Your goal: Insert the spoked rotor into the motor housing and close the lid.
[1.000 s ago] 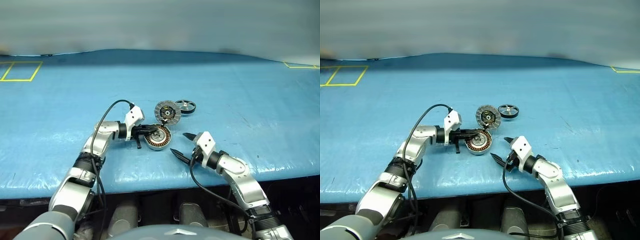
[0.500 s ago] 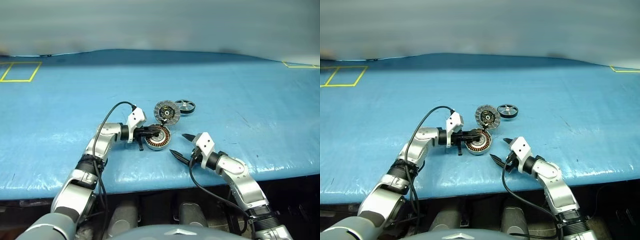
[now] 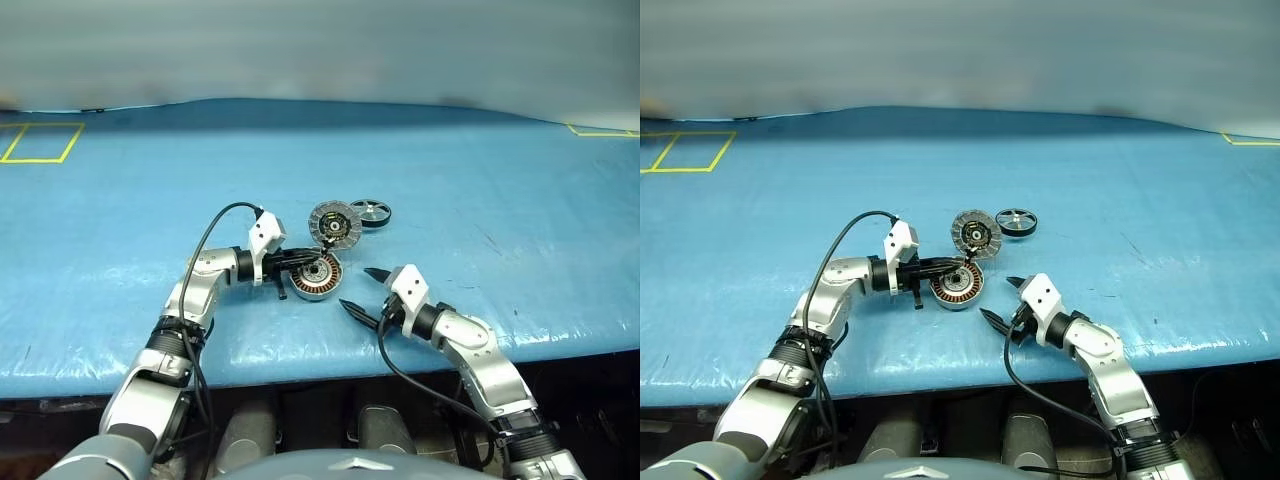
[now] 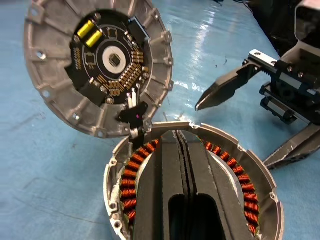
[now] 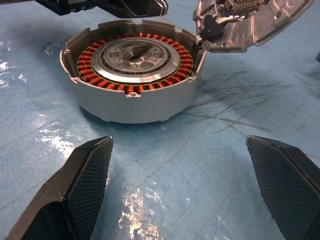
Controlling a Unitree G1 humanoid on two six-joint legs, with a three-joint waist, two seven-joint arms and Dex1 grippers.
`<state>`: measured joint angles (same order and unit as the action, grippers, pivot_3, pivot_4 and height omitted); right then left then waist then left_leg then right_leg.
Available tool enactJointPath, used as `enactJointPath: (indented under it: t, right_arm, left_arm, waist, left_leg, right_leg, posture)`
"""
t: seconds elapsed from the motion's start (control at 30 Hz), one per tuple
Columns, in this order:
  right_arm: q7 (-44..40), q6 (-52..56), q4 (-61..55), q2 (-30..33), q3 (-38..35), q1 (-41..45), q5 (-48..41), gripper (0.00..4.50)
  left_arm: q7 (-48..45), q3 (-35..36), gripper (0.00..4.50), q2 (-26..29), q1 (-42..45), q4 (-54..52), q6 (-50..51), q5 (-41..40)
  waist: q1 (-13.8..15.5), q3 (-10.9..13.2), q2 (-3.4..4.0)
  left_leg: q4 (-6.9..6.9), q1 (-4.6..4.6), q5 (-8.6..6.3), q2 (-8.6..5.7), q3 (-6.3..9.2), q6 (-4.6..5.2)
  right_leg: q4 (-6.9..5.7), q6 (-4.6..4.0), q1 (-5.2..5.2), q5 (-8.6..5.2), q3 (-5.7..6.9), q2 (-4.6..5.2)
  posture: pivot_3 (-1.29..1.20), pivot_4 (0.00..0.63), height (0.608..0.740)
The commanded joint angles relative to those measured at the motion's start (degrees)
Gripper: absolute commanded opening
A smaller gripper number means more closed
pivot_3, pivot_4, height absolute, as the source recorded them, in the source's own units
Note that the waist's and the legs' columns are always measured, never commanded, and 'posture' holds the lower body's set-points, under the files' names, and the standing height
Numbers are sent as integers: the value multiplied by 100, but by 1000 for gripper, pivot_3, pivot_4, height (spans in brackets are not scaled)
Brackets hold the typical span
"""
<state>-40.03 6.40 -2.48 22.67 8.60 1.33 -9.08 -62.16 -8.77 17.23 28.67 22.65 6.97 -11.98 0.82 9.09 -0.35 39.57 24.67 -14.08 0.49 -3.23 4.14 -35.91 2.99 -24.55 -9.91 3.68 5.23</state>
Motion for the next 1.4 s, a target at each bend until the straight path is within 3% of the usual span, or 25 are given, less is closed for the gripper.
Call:
enactJointPath:
  t: [0.03,0.3,0.4,0.57,0.8,1.1,1.4]
  right_arm:
    - [-45,-112,-47,7,-24,82,-8,4500]
    - [-54,-116,-34,2,-15,85,-7,4500]
    - [-43,-112,-46,-14,-6,63,-9,4500]
    - [-19,-115,-67,-26,-17,36,-11,4500]
    - [0,-120,-66,-19,-24,25,3,4500]
    - [-15,-120,-72,-41,-52,72,-40,4500]
    - [-43,-111,-25,-58,-10,136,-22,4500]
  left_arm:
    - [-26,-27,13,46,100,-177,-38,7]
    - [108,-599,13,47,290,110,-167,665]
    - [142,-1118,13,254,373,278,-174,1321]
    - [202,-1362,13,391,409,290,-40,1626]
    - [157,-1298,13,440,326,181,-7,1513]
    - [333,-208,13,-160,12,-429,-170,165]
    - [-7,-804,13,272,-30,-473,139,630]
  waist:
    - [-1,0,0]
    - [4,0,0]
    - [14,-2,0]
    - [1,-14,4]
    - [-1,-20,9]
    - [7,-18,8]
    - [-3,-17,8]
  left_leg:
    - [0,0,0,0,0,0]
    - [0,1,0,-2,-1,0]
    - [0,-1,1,0,1,0]
    - [1,-29,0,0,-1,0]
    - [1,-37,-1,3,0,0]
    - [2,0,0,2,0,1]
    - [2,0,-1,0,-2,2]
  right_leg:
    - [0,0,0,0,0,0]
    - [0,0,0,0,-1,-1]
    - [-1,1,2,0,0,-4]
    - [0,2,5,-1,-3,-1]
    - [-1,1,3,-1,-1,2]
    - [-1,-2,-3,2,0,5]
    - [0,1,-2,-1,-1,0]
  posture:
    - [0,150,740]
    - [0,150,740]
    - [0,150,740]
    - [0,150,740]
    - [0,150,740]
    - [0,150,740]
    - [0,150,740]
